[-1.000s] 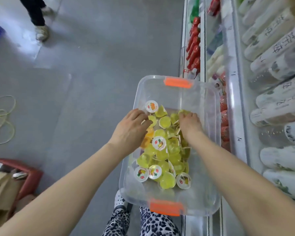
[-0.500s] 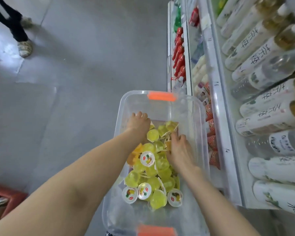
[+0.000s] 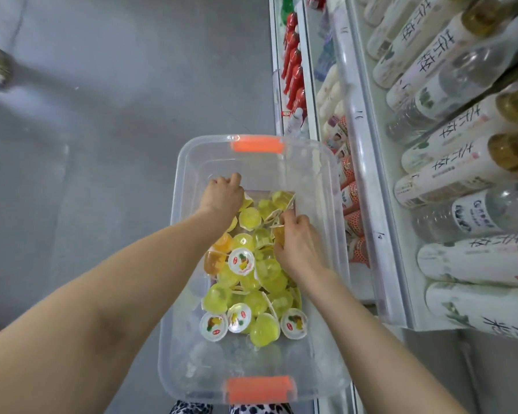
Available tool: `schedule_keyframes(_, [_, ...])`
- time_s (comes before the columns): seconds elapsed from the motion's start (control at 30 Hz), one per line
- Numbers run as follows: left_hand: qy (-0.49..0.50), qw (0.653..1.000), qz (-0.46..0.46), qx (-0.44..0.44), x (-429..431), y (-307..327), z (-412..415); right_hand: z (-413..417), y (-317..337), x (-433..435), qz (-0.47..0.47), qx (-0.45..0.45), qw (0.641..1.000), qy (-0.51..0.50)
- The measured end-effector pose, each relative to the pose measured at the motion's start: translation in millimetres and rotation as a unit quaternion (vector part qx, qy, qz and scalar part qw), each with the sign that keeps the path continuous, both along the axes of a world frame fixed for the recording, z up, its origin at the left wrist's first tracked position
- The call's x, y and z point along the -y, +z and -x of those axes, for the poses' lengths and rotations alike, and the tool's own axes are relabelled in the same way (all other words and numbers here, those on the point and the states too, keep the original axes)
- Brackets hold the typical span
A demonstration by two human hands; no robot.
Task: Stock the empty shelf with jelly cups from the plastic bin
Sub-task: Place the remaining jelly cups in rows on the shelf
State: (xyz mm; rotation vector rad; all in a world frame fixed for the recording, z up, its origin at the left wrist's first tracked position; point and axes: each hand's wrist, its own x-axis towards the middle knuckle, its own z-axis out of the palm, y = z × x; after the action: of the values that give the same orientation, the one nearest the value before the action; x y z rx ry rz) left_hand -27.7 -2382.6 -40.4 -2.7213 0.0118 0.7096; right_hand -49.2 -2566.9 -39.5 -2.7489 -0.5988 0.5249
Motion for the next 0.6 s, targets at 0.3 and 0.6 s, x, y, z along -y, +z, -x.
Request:
schedule_keyframes(0.3, [0.086, 0.960, 0.243, 0.107, 3, 52, 40, 23, 35, 6, -0.080, 0.039, 0.995, -0.052])
schedule_keyframes(0.6, [0.067, 0.891, 0.408, 0.185, 19, 100, 125, 104, 97, 44, -0.192, 0.120, 0.958, -0.176])
